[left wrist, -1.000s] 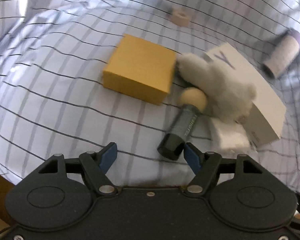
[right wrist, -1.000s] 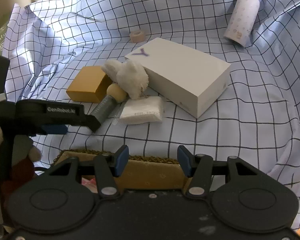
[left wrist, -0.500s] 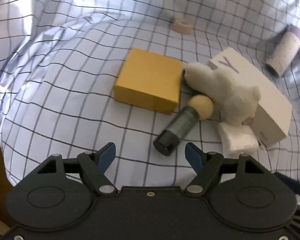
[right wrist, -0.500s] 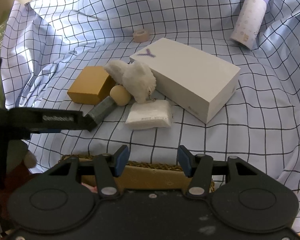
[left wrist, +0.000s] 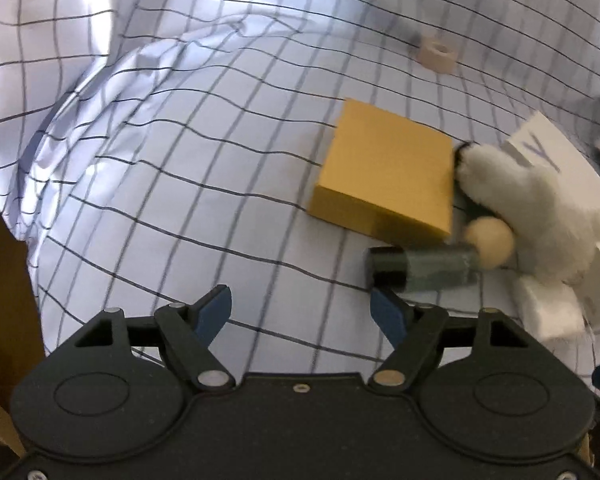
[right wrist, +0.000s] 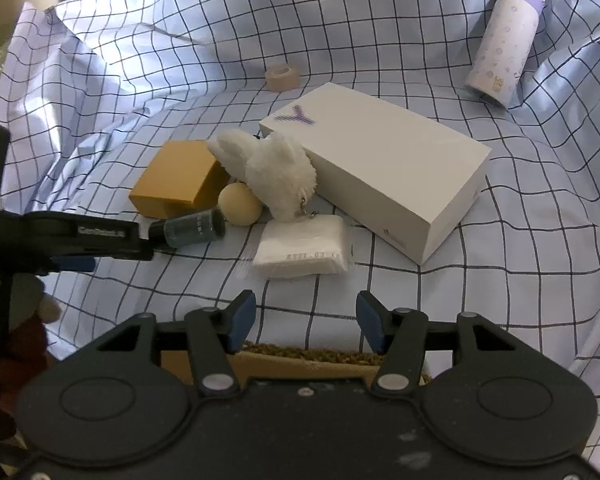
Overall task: Organize soft objects
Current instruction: 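Reach the left tool to the dark glass bottle while the right tool reaches the white tissue pack, then close the left gripper on the dark glass bottle while the right gripper grasps the white tissue pack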
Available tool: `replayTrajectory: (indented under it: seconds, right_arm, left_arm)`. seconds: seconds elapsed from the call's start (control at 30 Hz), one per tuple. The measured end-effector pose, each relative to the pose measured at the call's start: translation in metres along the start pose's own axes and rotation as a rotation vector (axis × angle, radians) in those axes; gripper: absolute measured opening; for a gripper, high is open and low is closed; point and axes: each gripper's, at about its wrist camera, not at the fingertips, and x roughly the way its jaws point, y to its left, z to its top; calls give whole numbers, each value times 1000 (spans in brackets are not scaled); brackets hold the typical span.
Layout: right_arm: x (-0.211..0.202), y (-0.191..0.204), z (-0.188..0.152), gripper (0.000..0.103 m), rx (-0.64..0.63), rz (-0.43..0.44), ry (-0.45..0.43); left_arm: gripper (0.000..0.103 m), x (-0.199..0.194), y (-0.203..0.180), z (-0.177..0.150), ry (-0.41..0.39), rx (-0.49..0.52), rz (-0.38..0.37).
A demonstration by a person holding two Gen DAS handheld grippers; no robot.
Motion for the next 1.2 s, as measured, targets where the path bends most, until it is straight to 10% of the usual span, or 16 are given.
replayTrajectory:
  seconds: [0.43,1.2]
  right_arm:
    - [29,19,16,80,-25,-41,-32]
    - [26,13,16,85,-36,14,-43]
  left_arm:
    - [73,-17,16,0,-14,-55,-83]
    - [73,-18,22,-2,0,-67,-111]
